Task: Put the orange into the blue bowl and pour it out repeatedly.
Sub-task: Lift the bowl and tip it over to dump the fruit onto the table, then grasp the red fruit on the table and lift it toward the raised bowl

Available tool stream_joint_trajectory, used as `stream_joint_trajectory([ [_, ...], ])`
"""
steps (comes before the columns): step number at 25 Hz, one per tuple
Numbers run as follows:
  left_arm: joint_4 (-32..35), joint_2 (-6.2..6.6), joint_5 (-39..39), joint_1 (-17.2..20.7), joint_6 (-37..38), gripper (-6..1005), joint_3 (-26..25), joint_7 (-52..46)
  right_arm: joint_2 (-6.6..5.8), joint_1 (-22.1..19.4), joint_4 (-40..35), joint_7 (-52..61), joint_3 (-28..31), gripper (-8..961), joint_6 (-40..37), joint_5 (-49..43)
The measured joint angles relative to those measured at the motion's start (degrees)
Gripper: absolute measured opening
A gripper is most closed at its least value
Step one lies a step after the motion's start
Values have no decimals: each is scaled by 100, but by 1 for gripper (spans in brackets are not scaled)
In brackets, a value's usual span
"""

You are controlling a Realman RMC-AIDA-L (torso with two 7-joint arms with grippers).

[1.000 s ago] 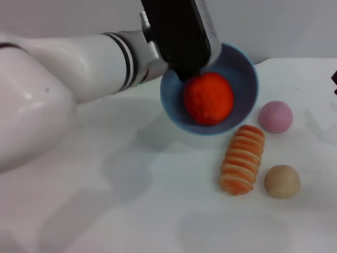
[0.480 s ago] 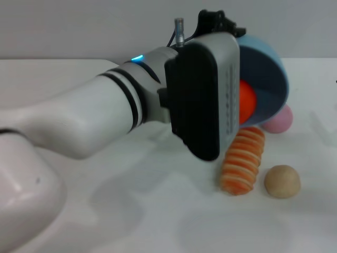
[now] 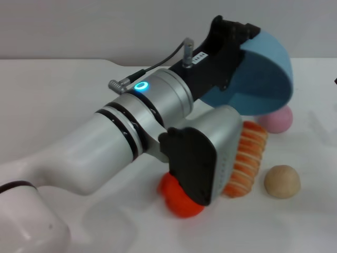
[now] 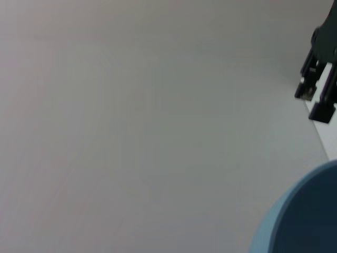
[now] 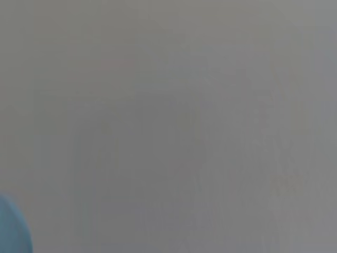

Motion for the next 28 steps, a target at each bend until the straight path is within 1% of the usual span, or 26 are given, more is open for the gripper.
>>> stream_joint_trajectory([
  [2,-6,-4,-137,1,12,-1,-66,-136,-6,5,0,126,4,756,5,0],
  [5,95,-6,-558,12,172,-1,-319,-544,-33,22,-99,744,-13,756,78,-21],
  [6,287,-4,-910,-24,543,-1,-649,-999,-36,31,-193,1015,-38,756,94,-34],
  [7,335,-5,-993,-58,715,-1,-757,-1165,-36,31,-193,1015,-38,756,94,-34],
  [8,432,5,-1146,-150,1111,-1,-993,-1531,-37,36,-236,1116,-45,756,95,-37],
  [9,515,13,-1252,-316,1694,-1,-1331,-2051,-40,43,-272,1194,-52,756,97,-44],
  [10,515,13,-1252,-316,1694,0,-1331,-2051,-42,52,-308,1282,-58,756,98,-51],
  [11,545,36,-1261,-689,2810,0,-1913,-2983,-44,61,-348,1374,-80,756,101,-58],
  [12,515,42,-1249,-797,3096,0,-2042,-3205,-46,66,-394,1488,-116,756,104,-72],
  [15,202,52,-1212,-1451,4500,0,-2738,-4163,-68,96,-686,2104,-293,756,189,-335],
  [16,-15,55,-1212,-1744,5071,0,-3080,-4569,-76,121,-889,2466,-332,756,267,-584],
  [17,-15,55,-1212,-1744,5071,0,-3080,-4569,-85,158,-1139,2930,-356,756,360,-944],
  [18,-181,55,-1229,-1922,5423,0,-3350,-4765,-92,188,-1359,3315,-365,756,429,-1245],
  [19,-418,59,-1274,-2184,5920,0,-3801,-4903,-100,221,-1609,3730,-369,756,492,-1598],
  [20,-418,59,-1274,-2184,5920,0,-3801,-4903,-112,265,-1918,4248,-372,756,546,-2035],
  [22,-732,61,-1376,-2418,6414,0,-4434,-4953,-148,355,-2526,5285,-371,756,581,-2944],
  [23,-777,62,-1442,-2404,6389,0,-4537,-4954,-163,402,-2720,5685,-373,756,573,-3307],
  [26,-781,62,-1614,-2310,6180,0,-4569,-4936,-211,616,-3042,6477,-430,756,467,-4229],
  [28,-759,66,-1762,-2213,5940,-1,-4551,-4914,-201,744,-3072,6564,-608,756,377,-4516],
])
